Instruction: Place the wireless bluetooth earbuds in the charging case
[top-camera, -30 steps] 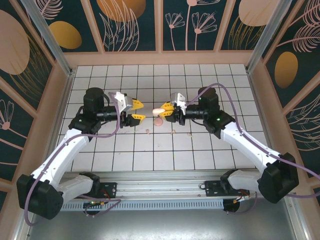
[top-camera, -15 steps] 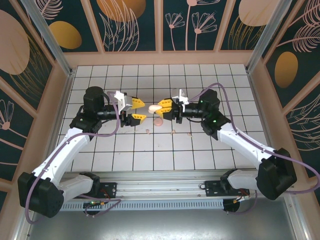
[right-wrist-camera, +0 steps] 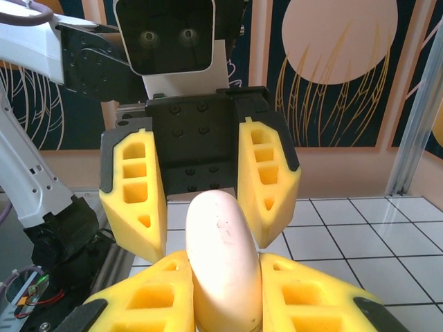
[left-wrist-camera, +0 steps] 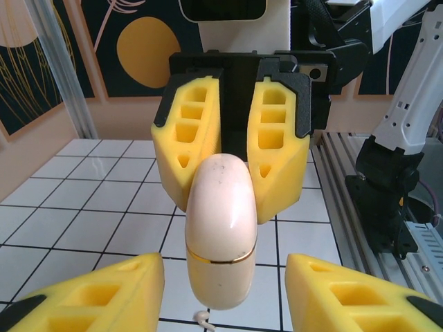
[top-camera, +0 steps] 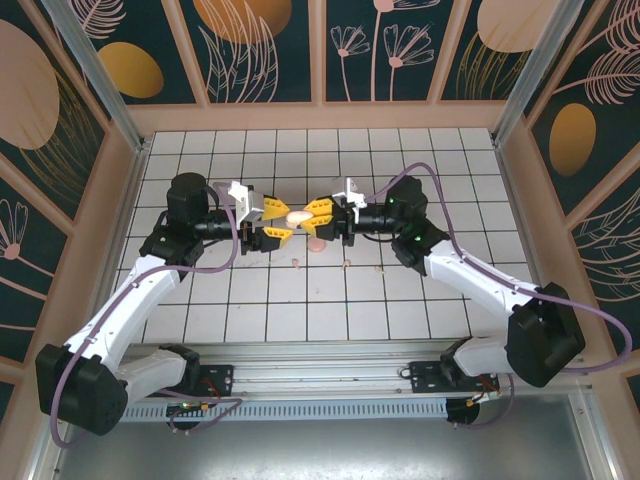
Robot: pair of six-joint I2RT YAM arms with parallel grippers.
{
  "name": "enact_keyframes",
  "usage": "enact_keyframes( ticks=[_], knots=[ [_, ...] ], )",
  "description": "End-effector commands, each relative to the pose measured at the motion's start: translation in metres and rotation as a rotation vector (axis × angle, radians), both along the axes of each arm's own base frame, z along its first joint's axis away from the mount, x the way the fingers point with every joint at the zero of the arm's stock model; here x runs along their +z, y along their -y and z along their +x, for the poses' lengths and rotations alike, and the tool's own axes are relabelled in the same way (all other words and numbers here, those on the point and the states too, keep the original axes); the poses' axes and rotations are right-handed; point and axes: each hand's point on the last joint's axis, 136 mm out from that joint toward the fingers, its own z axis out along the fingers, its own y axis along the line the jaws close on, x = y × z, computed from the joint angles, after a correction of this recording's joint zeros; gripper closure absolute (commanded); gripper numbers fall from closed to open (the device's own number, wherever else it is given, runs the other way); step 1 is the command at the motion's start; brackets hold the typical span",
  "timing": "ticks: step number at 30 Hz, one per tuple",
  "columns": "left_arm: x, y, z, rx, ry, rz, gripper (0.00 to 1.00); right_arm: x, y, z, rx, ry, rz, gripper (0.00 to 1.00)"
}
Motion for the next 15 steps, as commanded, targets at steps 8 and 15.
enact_keyframes(
  ticks=[8,15],
  knots=[
    [0.0008,0.0030,-0.0073,-0.047,-0.014,-0.015,0.61,0.0282,-0.0081,-0.0087,0.050,0.072,0.066,0.85],
    [0.0022,0.0024,-0.0082,-0.044,-0.008,-0.016,0.59,0.0296,-0.0112,-0.0106,0.061,0.074,0.069,0.85]
  ],
)
